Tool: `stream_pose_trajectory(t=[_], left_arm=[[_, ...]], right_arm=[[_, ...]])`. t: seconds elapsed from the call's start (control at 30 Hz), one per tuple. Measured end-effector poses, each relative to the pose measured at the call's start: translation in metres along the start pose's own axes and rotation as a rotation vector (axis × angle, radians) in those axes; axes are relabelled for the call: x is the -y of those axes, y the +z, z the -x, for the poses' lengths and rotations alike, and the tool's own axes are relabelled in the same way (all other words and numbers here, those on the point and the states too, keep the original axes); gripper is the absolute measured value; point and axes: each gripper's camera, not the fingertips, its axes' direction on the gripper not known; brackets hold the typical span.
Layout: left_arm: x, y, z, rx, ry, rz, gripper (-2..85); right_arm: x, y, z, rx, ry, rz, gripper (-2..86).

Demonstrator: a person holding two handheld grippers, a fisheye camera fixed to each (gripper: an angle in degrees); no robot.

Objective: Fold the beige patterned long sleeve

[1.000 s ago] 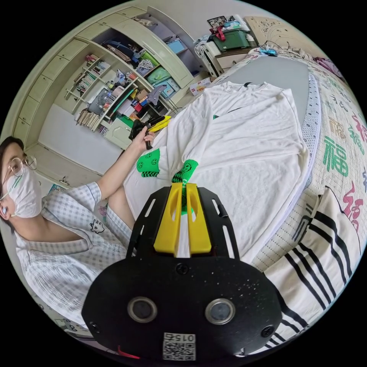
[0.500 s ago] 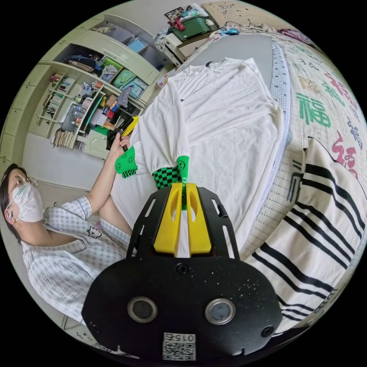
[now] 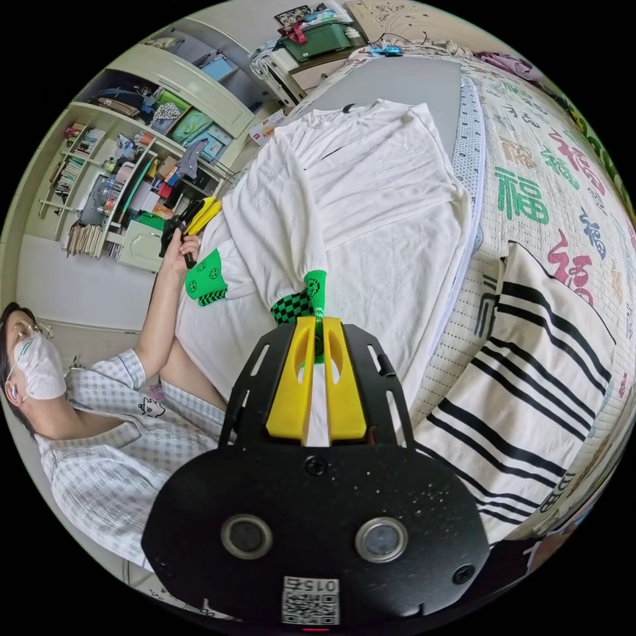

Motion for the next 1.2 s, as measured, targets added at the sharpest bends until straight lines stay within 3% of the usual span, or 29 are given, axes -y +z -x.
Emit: stream_pose_trajectory(t=[0.1, 0.43, 0.63, 0.73, 0.8, 0.93, 1.2], left_arm=[[0.000, 0.011, 0.005, -0.054, -0.020, 0.068, 5.0], [0.000, 0.010, 0.001, 0.043, 0.004, -0.076, 0.1], [0.000, 0.021, -0.004, 0.038, 0.048, -0.033, -0.6], [0.001, 0.034, -0.013, 0.095, 0.083, 0.005, -0.7], [0.001, 0.041, -0.018, 0.119, 0.105, 0.023, -0.7], [0.000, 0.046, -0.015, 0.093, 0.101, 0.036, -0.7], [-0.007, 0.049, -0.014, 0.081, 0.102, 0.035, -0.6]], right_arm=[[-0.001, 0.000, 0.003, 0.008, 0.009, -0.011, 0.7], [0.004, 0.005, 0.019, -0.011, 0.008, 0.037, 2.7], [0.037, 0.000, 0.018, -0.309, 0.141, 0.053, 6.5], [0.090, -0.026, 0.050, -0.284, 0.015, -0.156, 7.1], [0.154, -0.022, 0.080, -0.125, -0.128, -0.243, 7.5], [0.281, 0.049, 0.112, 0.064, -0.227, -0.139, 9.1], [0.370, 0.144, 0.144, -0.027, -0.184, -0.123, 9.9]])
